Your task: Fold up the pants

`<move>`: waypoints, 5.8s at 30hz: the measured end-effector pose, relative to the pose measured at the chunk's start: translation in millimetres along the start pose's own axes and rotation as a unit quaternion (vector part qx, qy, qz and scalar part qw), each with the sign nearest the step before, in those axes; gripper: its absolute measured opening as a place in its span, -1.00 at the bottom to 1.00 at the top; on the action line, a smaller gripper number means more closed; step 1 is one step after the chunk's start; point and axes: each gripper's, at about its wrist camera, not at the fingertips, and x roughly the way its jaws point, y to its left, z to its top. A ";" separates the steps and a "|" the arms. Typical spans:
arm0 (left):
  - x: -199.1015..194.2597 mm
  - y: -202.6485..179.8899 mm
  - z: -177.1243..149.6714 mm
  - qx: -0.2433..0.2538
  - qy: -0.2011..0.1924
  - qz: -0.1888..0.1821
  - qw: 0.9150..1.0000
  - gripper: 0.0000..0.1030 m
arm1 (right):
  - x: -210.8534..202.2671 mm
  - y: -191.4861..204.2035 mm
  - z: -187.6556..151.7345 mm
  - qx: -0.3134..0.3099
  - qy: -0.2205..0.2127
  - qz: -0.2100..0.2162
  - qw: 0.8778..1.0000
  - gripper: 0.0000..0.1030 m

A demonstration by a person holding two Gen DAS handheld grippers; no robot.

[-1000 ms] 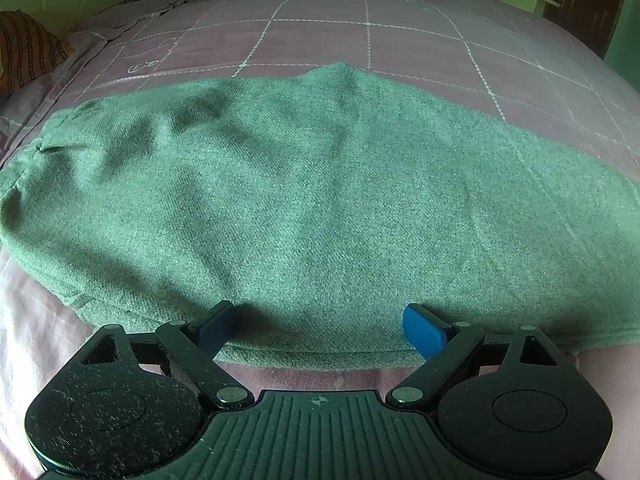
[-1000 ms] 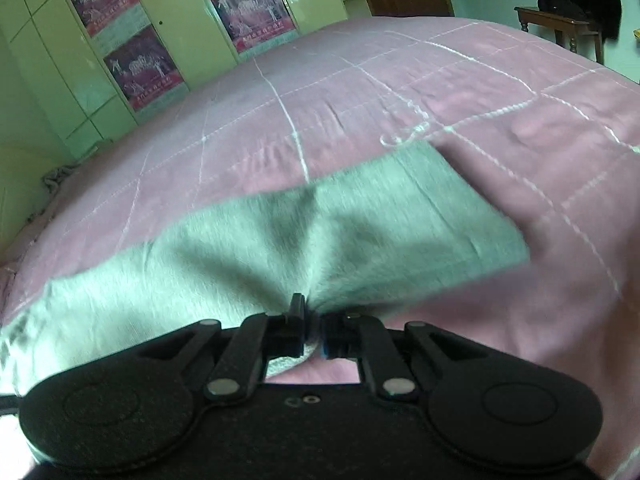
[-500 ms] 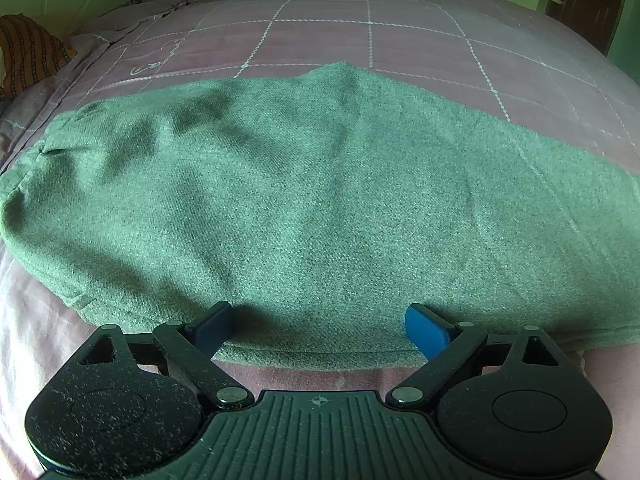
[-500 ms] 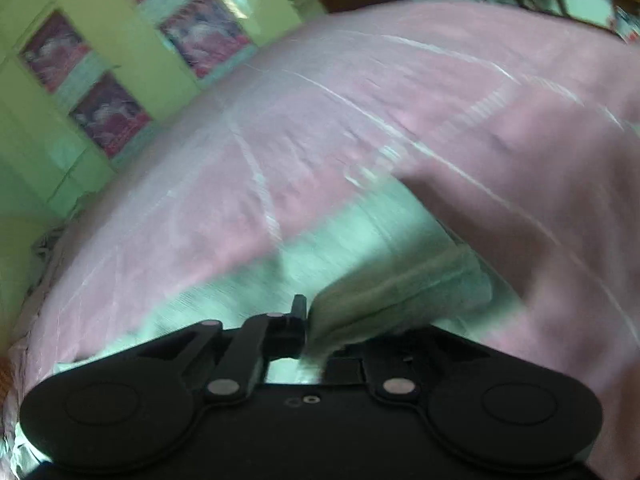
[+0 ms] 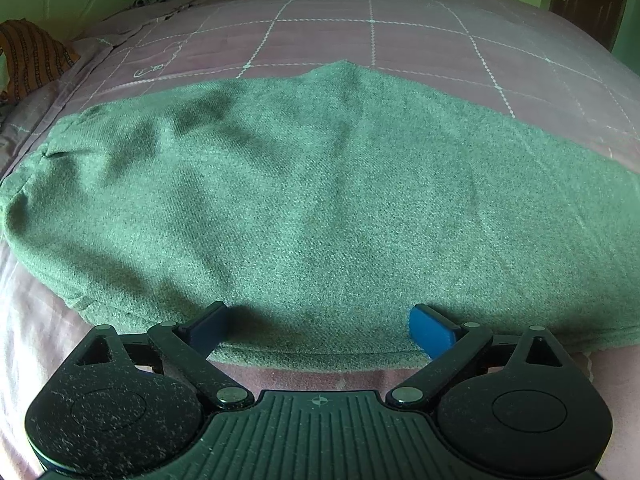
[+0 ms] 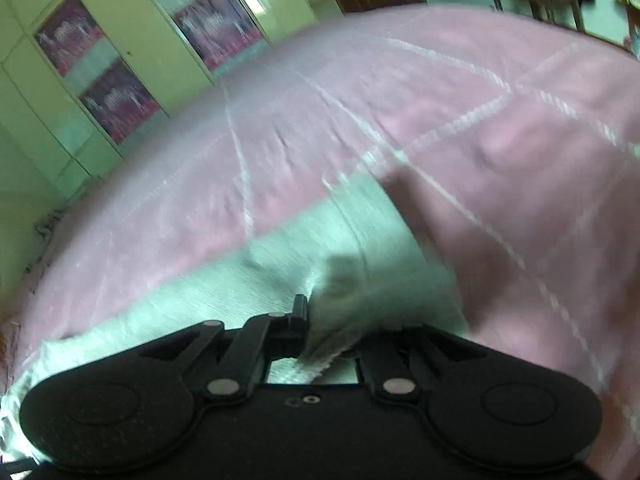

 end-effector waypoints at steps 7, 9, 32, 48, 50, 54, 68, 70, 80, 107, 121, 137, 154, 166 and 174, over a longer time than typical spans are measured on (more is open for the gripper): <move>-0.4 -1.0 -1.0 -0.003 -0.004 0.004 1.000 0.89 | -19.9 2.3 11.8 -0.022 -0.023 -0.049 0.998 -0.41; -1.2 -1.2 -1.6 -0.003 -0.004 0.003 1.000 0.90 | -29.0 -15.5 6.7 -0.006 -0.014 -0.050 0.999 -0.40; -3.9 -1.5 -3.1 -0.003 -0.011 0.002 1.000 0.92 | -24.1 -11.9 -0.8 -0.022 -0.011 -0.073 0.997 -0.74; -10.6 -51.8 38.9 0.018 -0.022 -0.019 0.999 0.92 | 10.1 121.7 -0.3 -0.179 0.010 -0.018 0.984 -0.35; 2.0 -61.5 39.1 0.025 0.005 -0.022 0.999 0.92 | 25.6 149.8 -6.7 -0.210 0.024 -0.011 0.977 -0.39; 3.9 -61.9 18.8 0.018 0.008 -0.024 1.000 1.00 | 47.2 176.9 -40.1 -0.261 0.062 -0.016 0.963 -0.38; -20.3 -55.0 19.8 0.027 -0.037 -0.025 0.999 0.99 | 6.2 173.8 -82.8 -0.292 0.048 0.009 0.955 -0.37; -19.2 -58.7 31.4 0.027 -0.044 -0.028 0.998 0.99 | 13.0 186.6 -72.9 -0.291 0.045 0.014 0.956 -0.37; 10.6 -76.1 83.6 0.033 -0.057 -0.015 0.998 0.99 | 58.9 263.9 -63.4 -0.335 0.032 0.043 0.941 -0.21; 7.7 16.5 7.8 0.005 -0.033 0.031 0.999 1.00 | 42.1 169.1 -83.6 -0.334 0.041 -0.048 0.941 -0.19; -38.3 -45.6 16.6 0.036 -0.059 -0.023 0.997 1.00 | -4.9 151.5 -79.5 -0.285 0.014 -0.052 0.957 -0.13; -25.2 -104.5 13.5 0.056 -0.025 -0.059 0.996 1.00 | -22.0 92.1 -60.3 -0.246 0.010 -0.091 0.965 -0.07; -20.6 -137.1 10.7 0.072 -0.019 -0.070 0.995 1.00 | -27.2 60.2 -47.3 -0.195 0.001 -0.110 0.975 0.10; -15.5 -149.0 17.9 0.076 -0.004 -0.084 0.994 1.00 | -20.3 40.7 -29.2 -0.146 0.008 -0.124 0.981 0.11; -5.3 -152.6 19.5 0.083 -0.007 -0.072 0.994 1.00 | -13.9 26.6 -18.5 -0.100 0.013 -0.129 0.987 0.21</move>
